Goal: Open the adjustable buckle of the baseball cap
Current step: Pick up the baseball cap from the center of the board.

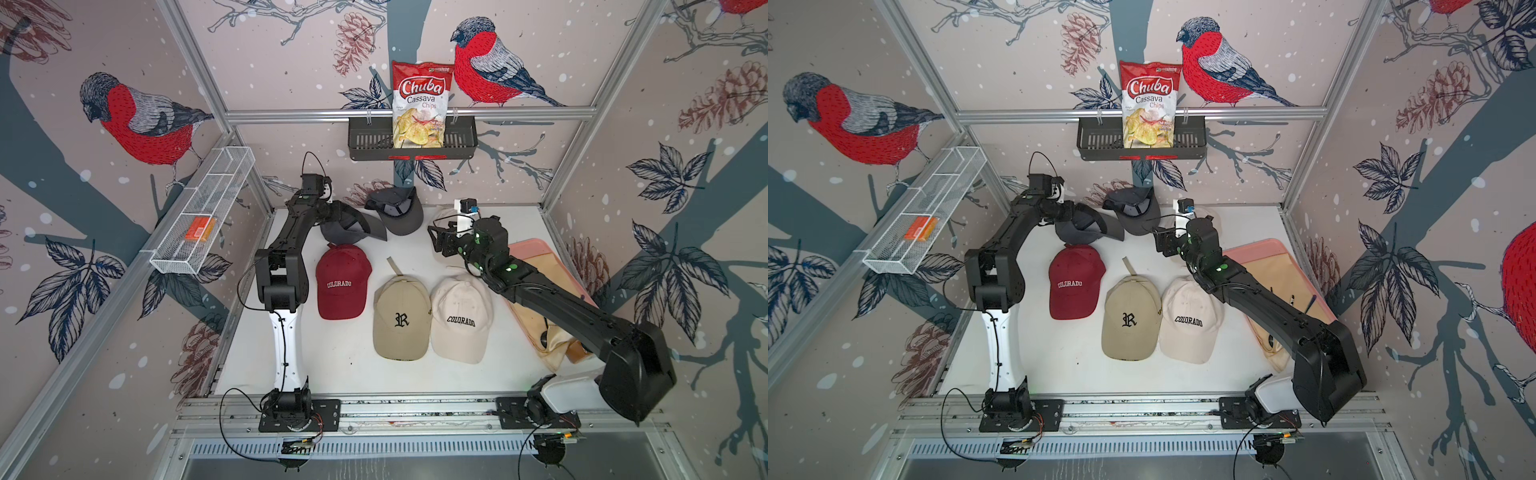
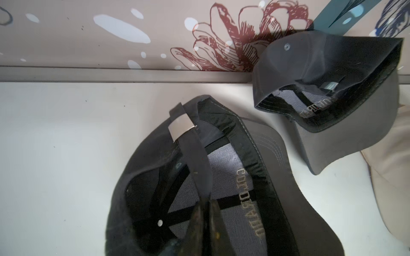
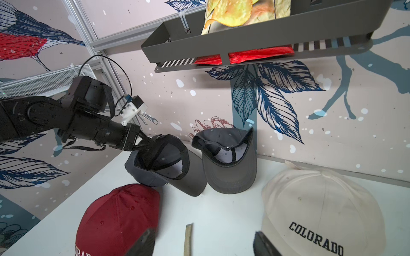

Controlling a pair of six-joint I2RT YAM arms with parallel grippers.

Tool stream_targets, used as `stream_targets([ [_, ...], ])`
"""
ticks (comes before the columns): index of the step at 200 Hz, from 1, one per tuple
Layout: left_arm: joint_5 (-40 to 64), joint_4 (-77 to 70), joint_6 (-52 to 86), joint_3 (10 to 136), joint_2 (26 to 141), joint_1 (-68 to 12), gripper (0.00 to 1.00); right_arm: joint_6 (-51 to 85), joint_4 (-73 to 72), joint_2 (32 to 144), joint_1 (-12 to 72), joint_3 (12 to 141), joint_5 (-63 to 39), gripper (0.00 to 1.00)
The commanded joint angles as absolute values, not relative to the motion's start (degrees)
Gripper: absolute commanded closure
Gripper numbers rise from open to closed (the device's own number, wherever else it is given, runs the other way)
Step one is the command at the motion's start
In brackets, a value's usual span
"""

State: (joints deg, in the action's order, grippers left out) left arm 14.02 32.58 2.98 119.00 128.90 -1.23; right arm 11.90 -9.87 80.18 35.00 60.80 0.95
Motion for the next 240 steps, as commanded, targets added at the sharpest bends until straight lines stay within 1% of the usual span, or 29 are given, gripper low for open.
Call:
stream_targets([
  [1, 16.32, 27.05, 1.68, 116.88, 125.0, -1.22, 1.0, 12.11, -11.58, 79.33, 34.96, 60.49, 0.44, 0.27],
  [39, 19.16, 19.04, 1.61, 108.8, 116.27, -1.42, 1.0, 12.63, -11.78, 77.73, 35.07, 59.77, 0.32, 0.27],
  [123, 24.3, 11.94, -5.02, 96.86, 98.64, -3.06, 1.0, 10.79, -10.81, 72.94, 35.93, 57.92, 2.17, 0.27],
  [181, 28.65, 11.38, -11.65, 92.35, 88.0, -4.62, 1.0, 7.09, -11.81, 70.27, 35.95, 58.01, 1.3, 0.26],
  [216, 33.9, 15.08, -14.59, 93.36, 85.31, -8.35, 1.0, 4.71, -13.39, 70.71, 36.64, 58.53, -1.64, 0.25],
  [240, 34.91, 17.21, -16.15, 93.29, 83.44, -11.84, 1.0, 1.43, -14.66, 71.1, 38.08, 58.63, -2.99, 0.24],
])
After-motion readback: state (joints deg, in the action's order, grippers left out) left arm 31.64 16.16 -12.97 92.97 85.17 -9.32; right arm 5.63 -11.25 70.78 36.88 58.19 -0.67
